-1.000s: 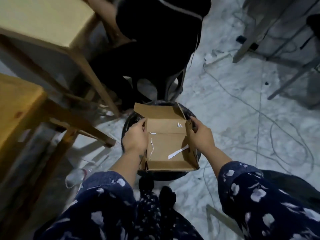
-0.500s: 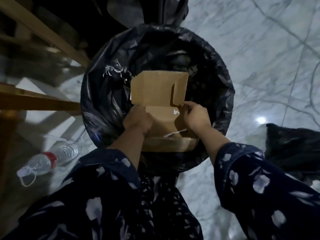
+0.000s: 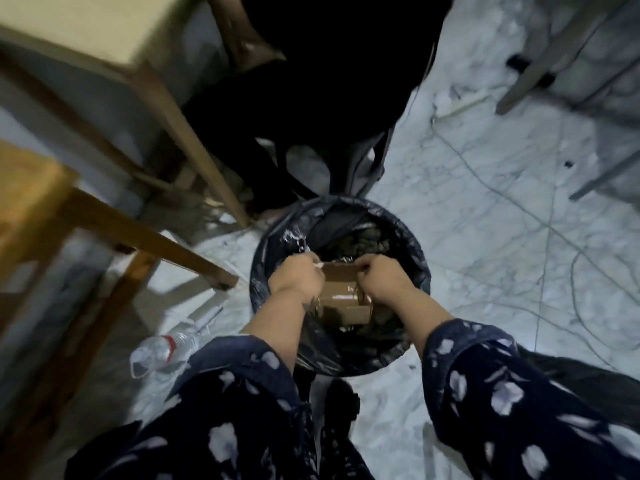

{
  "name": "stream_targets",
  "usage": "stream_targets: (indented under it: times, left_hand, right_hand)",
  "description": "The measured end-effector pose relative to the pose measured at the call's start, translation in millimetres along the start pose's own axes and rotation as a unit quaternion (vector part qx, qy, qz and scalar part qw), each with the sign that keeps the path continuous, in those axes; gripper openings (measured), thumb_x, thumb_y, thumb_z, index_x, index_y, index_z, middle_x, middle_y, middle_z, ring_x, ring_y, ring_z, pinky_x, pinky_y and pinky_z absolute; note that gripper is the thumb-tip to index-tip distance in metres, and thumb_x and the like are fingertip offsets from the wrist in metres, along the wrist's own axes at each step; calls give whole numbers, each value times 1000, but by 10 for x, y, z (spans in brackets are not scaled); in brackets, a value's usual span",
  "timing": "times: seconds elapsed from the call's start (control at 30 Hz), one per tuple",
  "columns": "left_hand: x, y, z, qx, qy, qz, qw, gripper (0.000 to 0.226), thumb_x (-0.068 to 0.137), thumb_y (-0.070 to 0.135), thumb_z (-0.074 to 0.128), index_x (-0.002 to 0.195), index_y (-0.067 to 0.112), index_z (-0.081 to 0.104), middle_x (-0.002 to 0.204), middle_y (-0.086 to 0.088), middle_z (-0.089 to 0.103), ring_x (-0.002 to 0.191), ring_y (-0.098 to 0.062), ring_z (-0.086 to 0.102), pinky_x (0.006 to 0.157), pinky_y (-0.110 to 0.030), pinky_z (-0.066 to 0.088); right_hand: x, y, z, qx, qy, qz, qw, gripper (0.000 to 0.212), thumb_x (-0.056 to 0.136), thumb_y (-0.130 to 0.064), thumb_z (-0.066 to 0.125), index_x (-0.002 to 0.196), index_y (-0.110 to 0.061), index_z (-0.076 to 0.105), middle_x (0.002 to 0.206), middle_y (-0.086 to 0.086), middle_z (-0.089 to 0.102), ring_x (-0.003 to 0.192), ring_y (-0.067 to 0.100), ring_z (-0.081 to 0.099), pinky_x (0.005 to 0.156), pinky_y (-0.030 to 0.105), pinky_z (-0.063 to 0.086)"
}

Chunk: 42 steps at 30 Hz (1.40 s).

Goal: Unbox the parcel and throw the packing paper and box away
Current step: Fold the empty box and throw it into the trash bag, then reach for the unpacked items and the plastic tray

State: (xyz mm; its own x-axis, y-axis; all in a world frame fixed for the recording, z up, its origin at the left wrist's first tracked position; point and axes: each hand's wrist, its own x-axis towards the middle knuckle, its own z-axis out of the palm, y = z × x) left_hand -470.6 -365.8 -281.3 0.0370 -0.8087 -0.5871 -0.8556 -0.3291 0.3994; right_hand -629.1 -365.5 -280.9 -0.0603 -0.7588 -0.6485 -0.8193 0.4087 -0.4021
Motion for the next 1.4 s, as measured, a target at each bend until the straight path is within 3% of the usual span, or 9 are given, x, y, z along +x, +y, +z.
stream_targets:
  times: [0.13, 0.33, 0.5, 0.7, 0.87, 0.97, 1.03, 1.1, 1.4]
  left_hand:
    - [-646, 41, -750, -18, 68, 6, 998, 30, 95, 28, 45, 120, 32, 60, 122, -1, 64, 108, -27, 60, 84, -32, 50]
    - [-1517, -363, -1710, -49, 184, -37, 981, 30, 92, 31, 48, 119, 34, 61, 123, 1, 63, 110, -25, 60, 77, -28, 44]
    - [-2053, -1019, -2380, -81, 261, -93, 957, 33, 90, 28, 46, 118, 33, 62, 122, 0, 64, 109, -25, 60, 85, -32, 50]
    - [-2449, -2010, -2958, -117, 328, -166, 923, 33, 89, 27, 46, 116, 32, 64, 123, 1, 64, 111, -25, 59, 89, -32, 50]
    - [-2595, -2847, -3356, -124, 356, -204, 903, 31, 92, 27, 44, 116, 33, 63, 120, 3, 64, 104, -25, 62, 85, -33, 52]
    - [-2636, -3295, -3513, -128, 372, -219, 893, 33, 94, 27, 43, 120, 32, 61, 116, 3, 65, 94, -22, 63, 74, -31, 53]
    - [-2650, -3544, -3575, -128, 379, -228, 888, 33, 94, 28, 48, 126, 30, 58, 123, 4, 62, 101, -20, 62, 68, -28, 47]
    - [-2636, -3756, -3618, -125, 388, -233, 883, 35, 93, 29, 53, 128, 29, 56, 131, 4, 58, 110, -21, 60, 71, -29, 47]
    - [-2306, -4330, -3819, -147, 430, -278, 846, 49, 89, 28, 61, 136, 24, 46, 141, -5, 42, 125, -30, 46, 92, -43, 49]
  right_hand:
    - [-613, -674, -383, -39, 5, -100, 994, 35, 93, -16, 48, 126, -20, 59, 127, 10, 62, 110, 30, 59, 89, 36, 50]
    - [-1370, -1821, -563, -96, 44, -230, 968, 35, 94, -17, 45, 126, -24, 58, 117, 7, 65, 80, 23, 63, 62, 29, 46]
    - [-1830, -2825, -312, -130, 16, -331, 935, 33, 87, -18, 49, 115, -24, 65, 119, 5, 66, 106, 24, 63, 86, 32, 51]
    - [-2107, -3872, 271, -164, -7, -392, 905, 32, 90, -19, 48, 117, -27, 63, 117, 7, 65, 96, 22, 63, 82, 32, 52]
    - [-2223, -4602, 706, -183, 9, -416, 891, 36, 92, -17, 49, 124, -28, 60, 126, 7, 61, 110, 24, 59, 94, 39, 51]
    - [-2199, -4900, 932, -185, 18, -410, 893, 37, 91, -16, 49, 126, -26, 59, 130, 8, 58, 110, 24, 59, 92, 37, 51]
    - [-2143, -5036, 1049, -192, 26, -408, 892, 38, 91, -17, 51, 127, -27, 58, 131, 7, 57, 106, 24, 60, 87, 34, 52]
    - [-2059, -5132, 1133, -199, 38, -399, 894, 41, 90, -20, 55, 130, -27, 55, 131, 8, 57, 107, 24, 59, 84, 33, 51]
    - [-1490, -5422, 1297, -261, 67, -324, 907, 73, 82, -43, 66, 143, -18, 33, 141, 11, 38, 128, 31, 37, 102, 42, 39]
